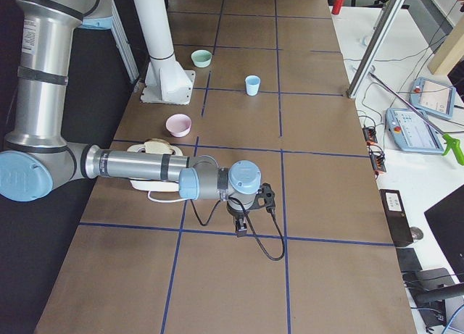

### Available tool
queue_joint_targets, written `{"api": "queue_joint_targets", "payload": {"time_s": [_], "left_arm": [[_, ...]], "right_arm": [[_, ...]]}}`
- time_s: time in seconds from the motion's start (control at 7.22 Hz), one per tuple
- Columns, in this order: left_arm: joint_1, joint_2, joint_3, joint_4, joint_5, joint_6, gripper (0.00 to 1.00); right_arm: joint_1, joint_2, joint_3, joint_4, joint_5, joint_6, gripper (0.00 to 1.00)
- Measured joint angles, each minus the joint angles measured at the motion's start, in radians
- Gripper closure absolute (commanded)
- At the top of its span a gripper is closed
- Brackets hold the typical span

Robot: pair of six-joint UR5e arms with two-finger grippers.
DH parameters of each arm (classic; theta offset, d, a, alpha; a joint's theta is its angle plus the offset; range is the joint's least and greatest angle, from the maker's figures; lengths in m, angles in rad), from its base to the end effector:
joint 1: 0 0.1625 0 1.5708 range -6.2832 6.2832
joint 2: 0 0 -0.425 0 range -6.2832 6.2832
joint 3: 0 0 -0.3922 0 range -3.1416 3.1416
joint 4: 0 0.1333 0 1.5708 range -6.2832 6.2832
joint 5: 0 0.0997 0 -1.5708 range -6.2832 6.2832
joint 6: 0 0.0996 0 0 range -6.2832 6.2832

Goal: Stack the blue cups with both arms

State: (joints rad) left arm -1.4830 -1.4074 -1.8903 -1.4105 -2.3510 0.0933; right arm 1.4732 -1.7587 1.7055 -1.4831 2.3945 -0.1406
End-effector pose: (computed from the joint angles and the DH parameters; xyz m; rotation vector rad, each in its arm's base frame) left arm -0.0264 -0.4216 0.5921 -0.0018 0.7812 0.1702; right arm 0.0196 -0.4181 0.6651 0.0503 -0.8248 -0.2387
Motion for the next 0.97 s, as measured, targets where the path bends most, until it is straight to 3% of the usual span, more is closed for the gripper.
{"api": "queue_joint_targets", "payload": {"time_s": [0.28, 0.69, 0.97], "left_arm": [[-0.025, 0.021, 0.058, -0.038, -0.002, 0.009, 0.00], [-0.028, 0.016, 0.070, -0.049, -0.003, 0.010, 0.00], [-0.028, 0.015, 0.072, -0.050, -0.002, 0.011, 0.00]], "right_arm": [[-0.023, 0.009, 0.006, 0.068, 0.000, 0.042, 0.00], [-0.211, 0.029, 0.013, 0.387, -0.043, 0.526, 0.00], [-0.321, 0.052, 0.028, 0.467, -0.092, 0.714, 0.00]]}}
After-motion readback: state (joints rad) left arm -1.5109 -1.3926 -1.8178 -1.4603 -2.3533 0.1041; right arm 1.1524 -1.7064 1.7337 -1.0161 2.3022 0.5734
